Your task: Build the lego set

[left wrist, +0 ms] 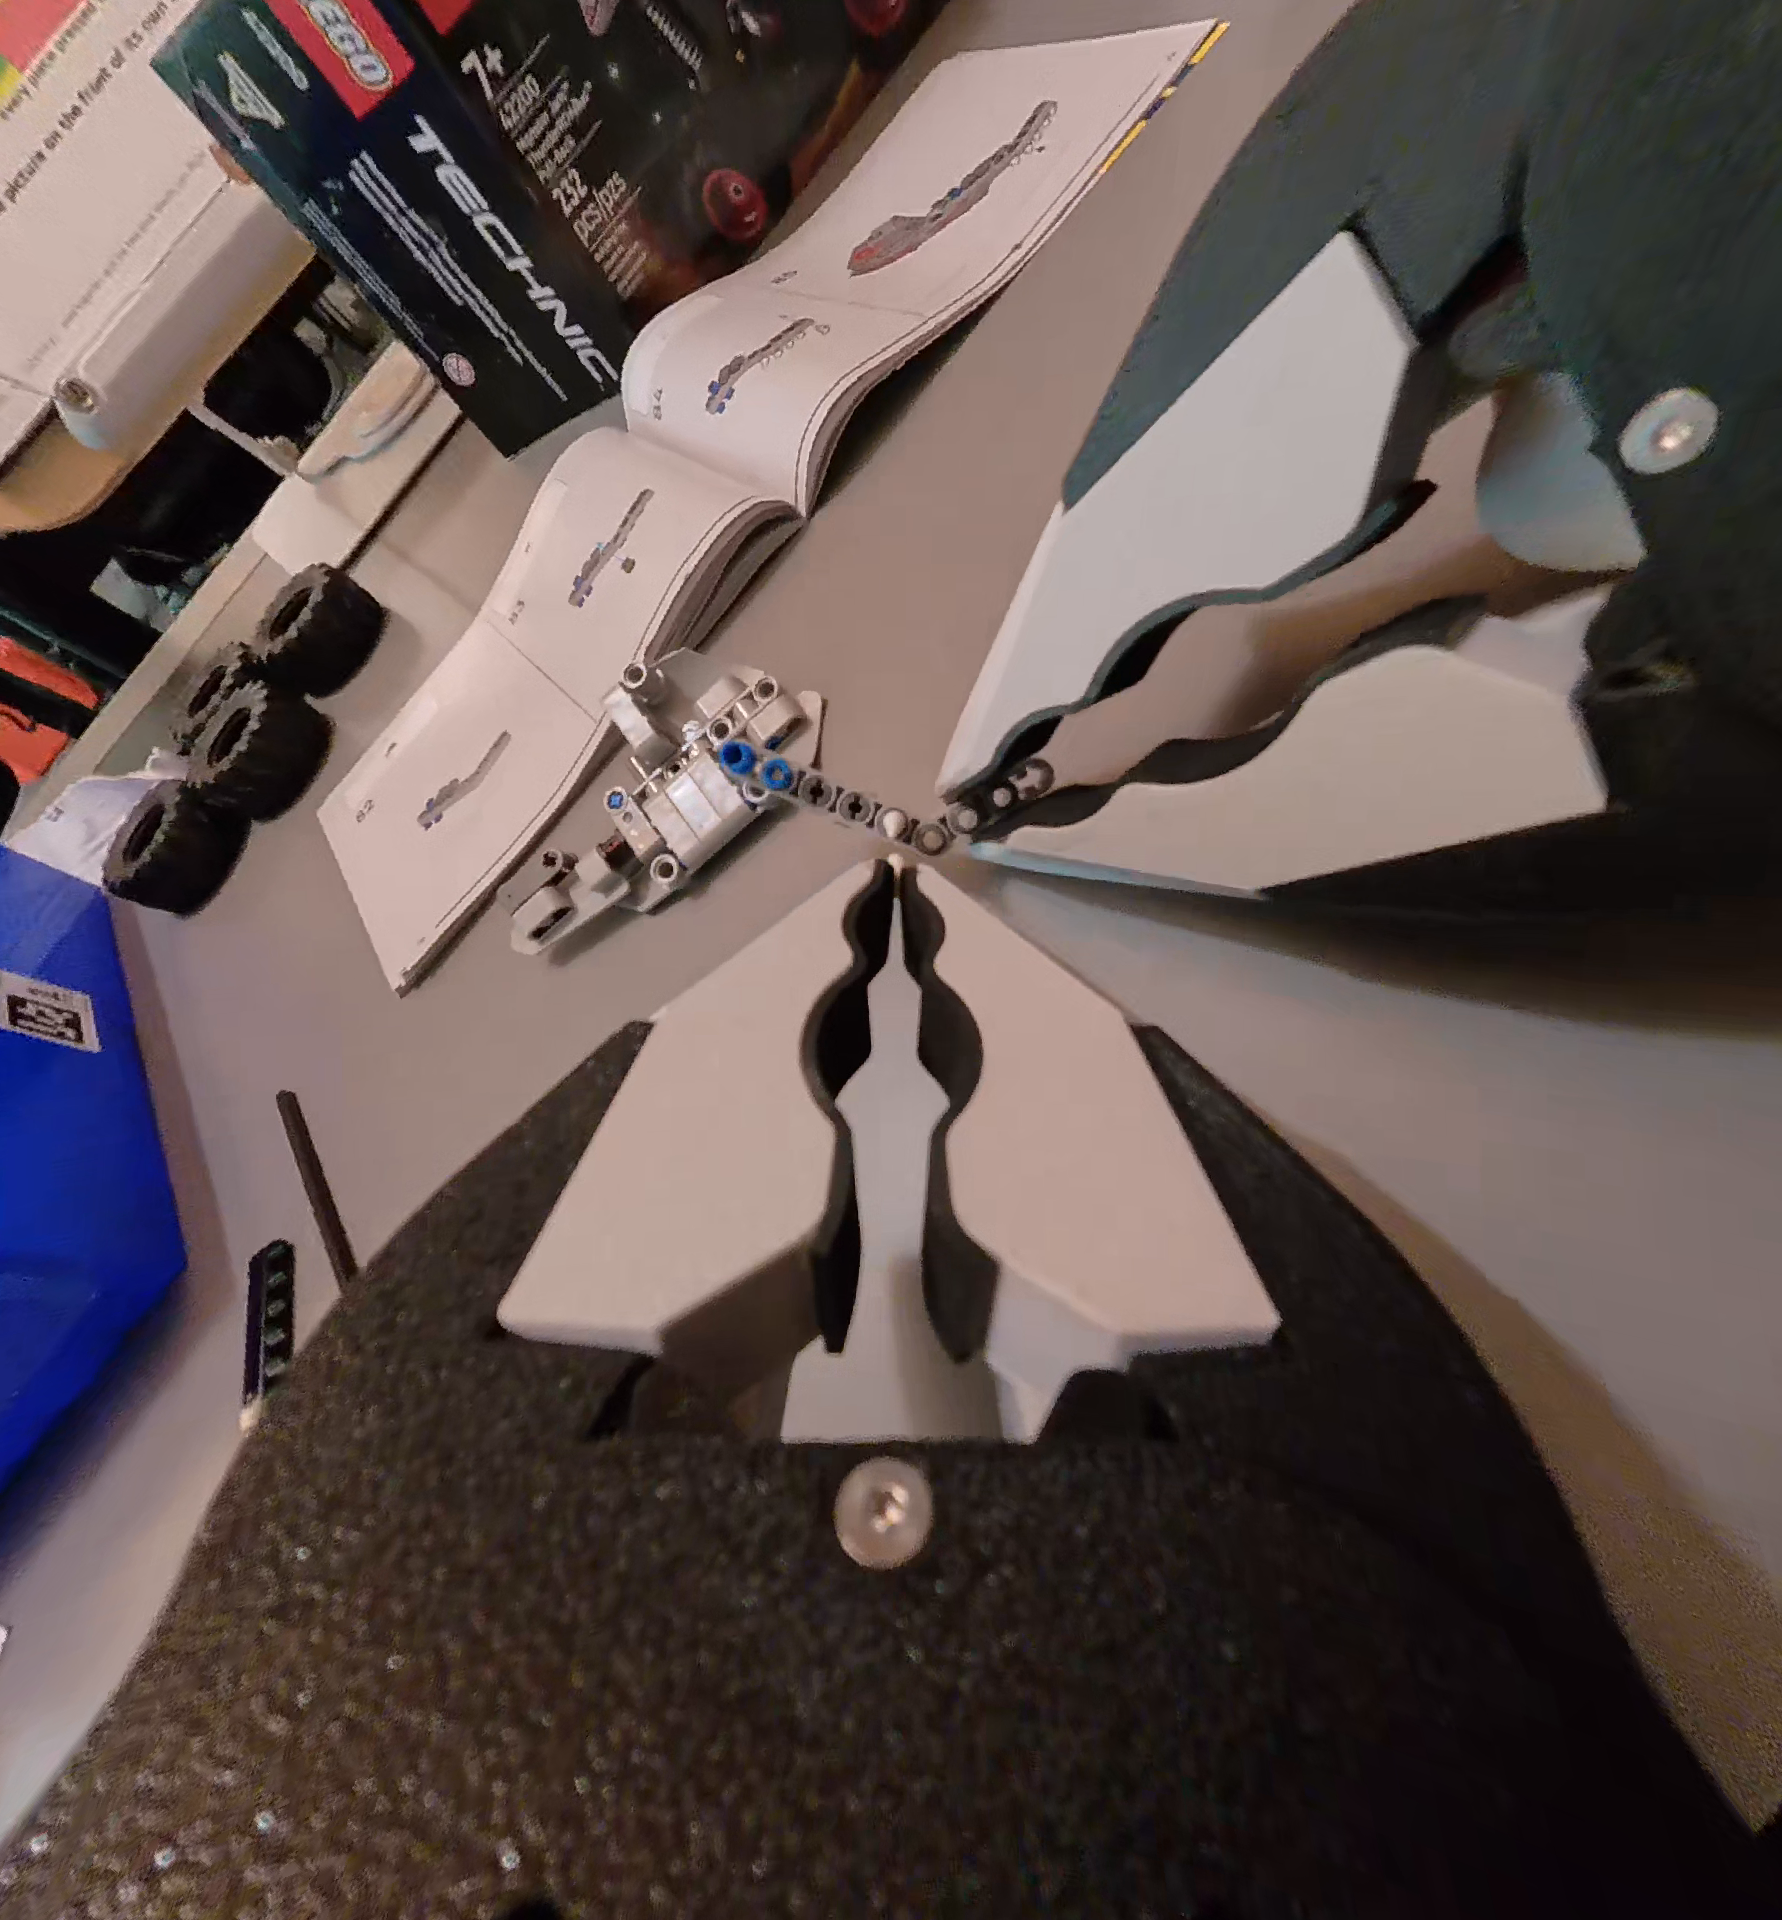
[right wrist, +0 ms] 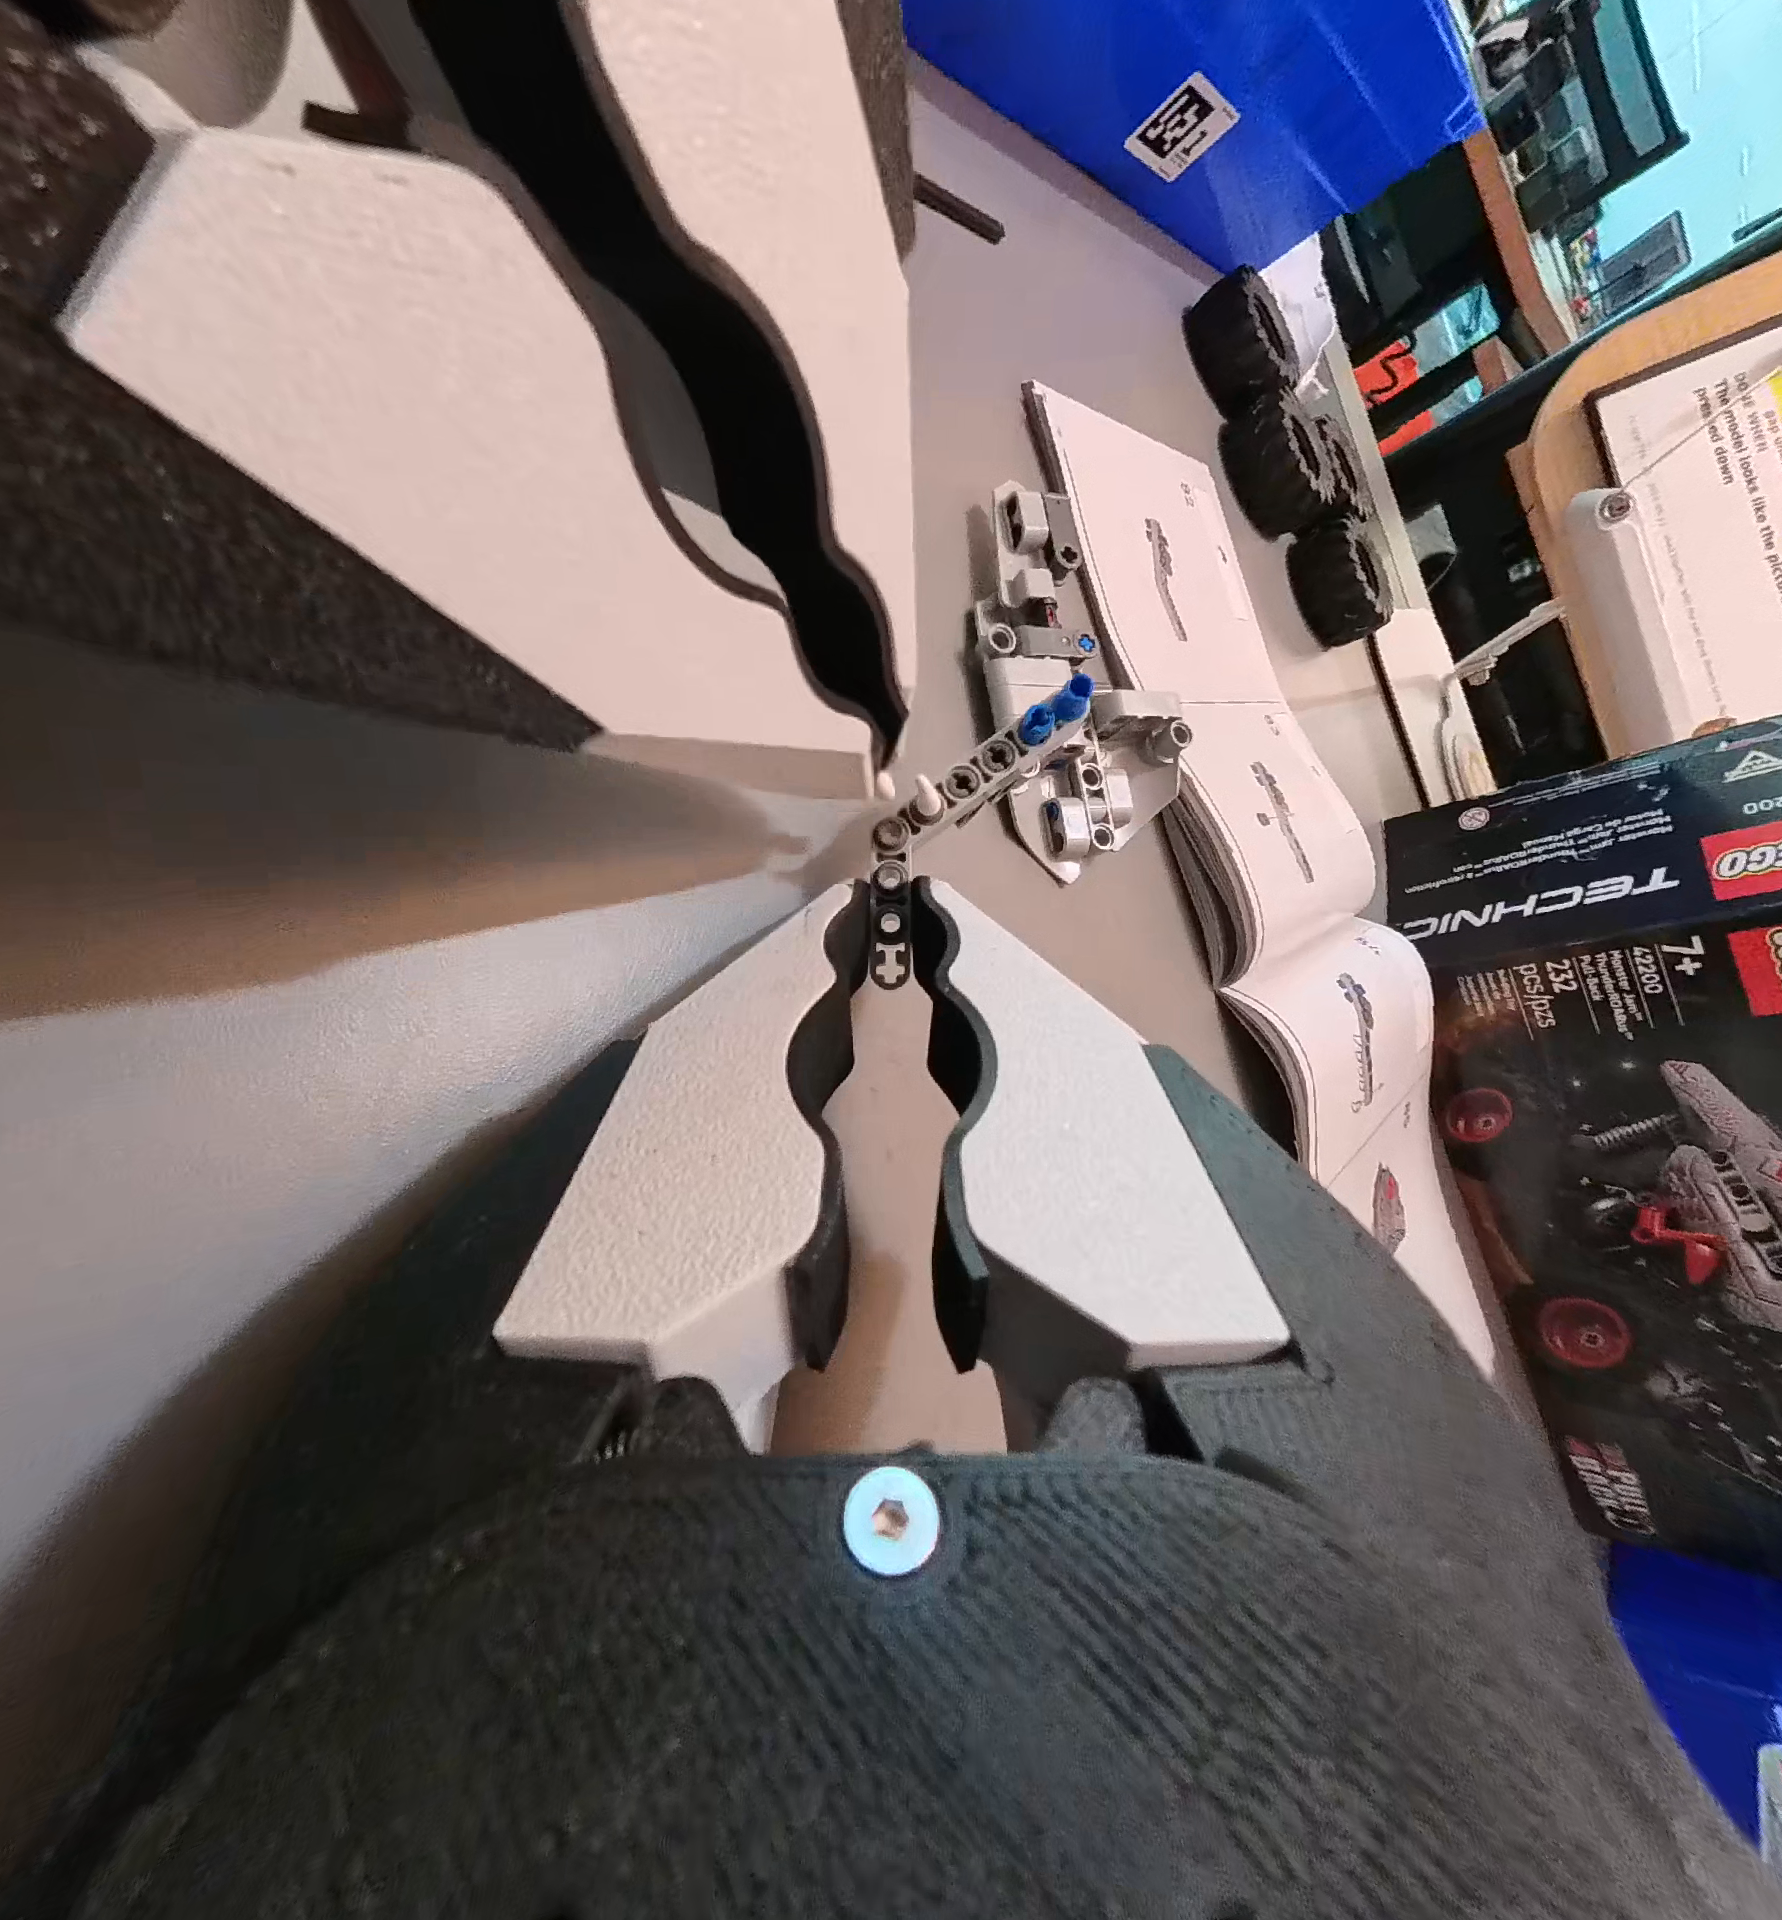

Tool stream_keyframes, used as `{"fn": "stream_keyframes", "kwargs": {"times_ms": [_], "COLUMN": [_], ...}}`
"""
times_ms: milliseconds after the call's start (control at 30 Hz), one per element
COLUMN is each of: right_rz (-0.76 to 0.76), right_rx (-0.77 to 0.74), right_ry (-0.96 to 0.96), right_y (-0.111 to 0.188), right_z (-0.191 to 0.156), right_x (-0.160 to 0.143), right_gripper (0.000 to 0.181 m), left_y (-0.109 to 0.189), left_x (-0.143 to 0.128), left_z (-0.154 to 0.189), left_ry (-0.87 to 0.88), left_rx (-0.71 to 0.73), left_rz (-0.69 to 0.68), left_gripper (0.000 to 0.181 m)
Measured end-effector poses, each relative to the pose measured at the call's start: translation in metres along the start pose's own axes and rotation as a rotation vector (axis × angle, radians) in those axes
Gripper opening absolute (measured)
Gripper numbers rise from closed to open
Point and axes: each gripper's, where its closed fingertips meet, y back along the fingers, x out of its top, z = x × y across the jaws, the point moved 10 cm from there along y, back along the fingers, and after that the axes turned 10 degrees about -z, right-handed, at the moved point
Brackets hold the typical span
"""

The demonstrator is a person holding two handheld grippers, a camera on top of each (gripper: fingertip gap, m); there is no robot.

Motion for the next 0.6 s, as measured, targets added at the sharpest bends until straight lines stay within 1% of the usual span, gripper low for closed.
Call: {"fn": "stream_keyframes", "kwargs": {"times_ms": [133,233,300,433,600], "right_rz": [0.01,0.015,0.02,0.014,0.022], "right_rx": [0.018,0.022,0.029,0.019,0.023], "right_ry": [-0.026,-0.034,-0.043,-0.021,-0.019], "right_y": [0.0,0.0,0.0,0.0,0.001], "right_z": [0.002,0.002,0.003,0.002,0.002], "right_x": [-0.001,-0.001,-0.002,-0.001,-0.001], "right_gripper": [0.006,0.006,0.006,0.006,0.006], "left_y": [0.003,0.002,0.001,0.001,0.0], "left_x": [0.001,-0.004,-0.008,-0.007,-0.006], "left_z": [0.004,0.007,0.008,0.011,0.014], "left_ry": [-0.094,-0.232,-0.289,-0.376,-0.426], "left_rx": [0.012,0.04,0.067,0.122,0.151], "left_rz": [0.068,0.102,0.097,0.085,0.094], "left_gripper": [0.0,0.0,0.0,0.0,0.0]}}
